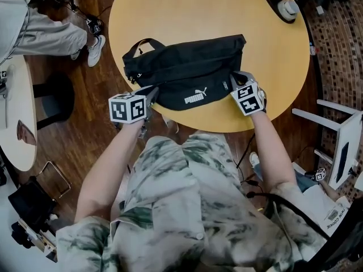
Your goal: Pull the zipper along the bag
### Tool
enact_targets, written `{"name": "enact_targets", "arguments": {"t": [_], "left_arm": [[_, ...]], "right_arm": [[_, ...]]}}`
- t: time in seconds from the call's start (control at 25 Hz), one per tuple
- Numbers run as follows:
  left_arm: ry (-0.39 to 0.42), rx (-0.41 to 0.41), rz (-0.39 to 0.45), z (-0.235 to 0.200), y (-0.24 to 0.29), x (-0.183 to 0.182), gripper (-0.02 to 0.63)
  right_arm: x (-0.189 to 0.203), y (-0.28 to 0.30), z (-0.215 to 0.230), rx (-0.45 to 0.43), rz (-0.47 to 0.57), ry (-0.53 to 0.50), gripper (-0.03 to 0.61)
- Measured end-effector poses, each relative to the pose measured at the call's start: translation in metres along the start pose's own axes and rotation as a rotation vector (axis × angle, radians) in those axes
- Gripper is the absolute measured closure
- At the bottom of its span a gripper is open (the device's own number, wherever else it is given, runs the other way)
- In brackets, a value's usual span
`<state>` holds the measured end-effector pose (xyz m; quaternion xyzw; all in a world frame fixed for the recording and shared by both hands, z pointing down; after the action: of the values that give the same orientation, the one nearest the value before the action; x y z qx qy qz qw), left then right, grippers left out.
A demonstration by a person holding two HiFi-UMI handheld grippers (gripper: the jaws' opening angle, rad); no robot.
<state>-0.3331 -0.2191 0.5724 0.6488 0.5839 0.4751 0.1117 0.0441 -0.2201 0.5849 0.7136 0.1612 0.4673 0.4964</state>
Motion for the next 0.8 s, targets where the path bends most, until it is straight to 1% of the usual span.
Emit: {"name": "enact_targets", "arguments": {"t": [0.16, 0.28, 0.36, 0.48, 0.56, 0.72, 0.8], "left_arm": [[0.011, -0.010, -0.007, -0.015, -0.009, 0.005, 0.584], [0.024, 0.007, 0.000, -0.017, -0.008, 0.006, 0.583], [0.050, 0.005, 0.011, -0.016, -0.007, 0.005, 0.580], [0.101, -0.010, 0.034, -0.012, -0.008, 0.005, 0.574], [0.136, -0.034, 0.061, -0.011, -0.013, 0.006, 0.571], [0.241, -0.111, 0.130, -0.002, -0.032, 0.005, 0.558], [0.289, -0.152, 0.175, 0.012, -0.047, 0.008, 0.557]], "right_arm": [[-0.001, 0.000, -0.002, 0.034, -0.008, 0.010, 0.577], [0.002, 0.002, -0.001, 0.063, -0.011, 0.053, 0.577], [0.002, -0.003, 0.000, 0.080, 0.000, 0.093, 0.575], [-0.001, -0.025, -0.004, 0.117, 0.057, 0.138, 0.574], [0.001, -0.042, -0.010, 0.125, 0.108, 0.158, 0.574], [0.009, -0.083, -0.035, 0.095, 0.199, 0.188, 0.572], [0.018, -0.104, -0.048, 0.073, 0.236, 0.189, 0.572]]}}
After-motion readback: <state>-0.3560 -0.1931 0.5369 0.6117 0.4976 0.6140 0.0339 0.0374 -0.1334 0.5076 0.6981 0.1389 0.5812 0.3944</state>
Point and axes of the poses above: the fingertips, and each gripper's own axes: y forward along the fingers, z to its right, x out of its underside, the point moved 10 cm from there along -y, backward along the fingers, and after that the axes turned 6 degrees about y, right-handed, at the moved point
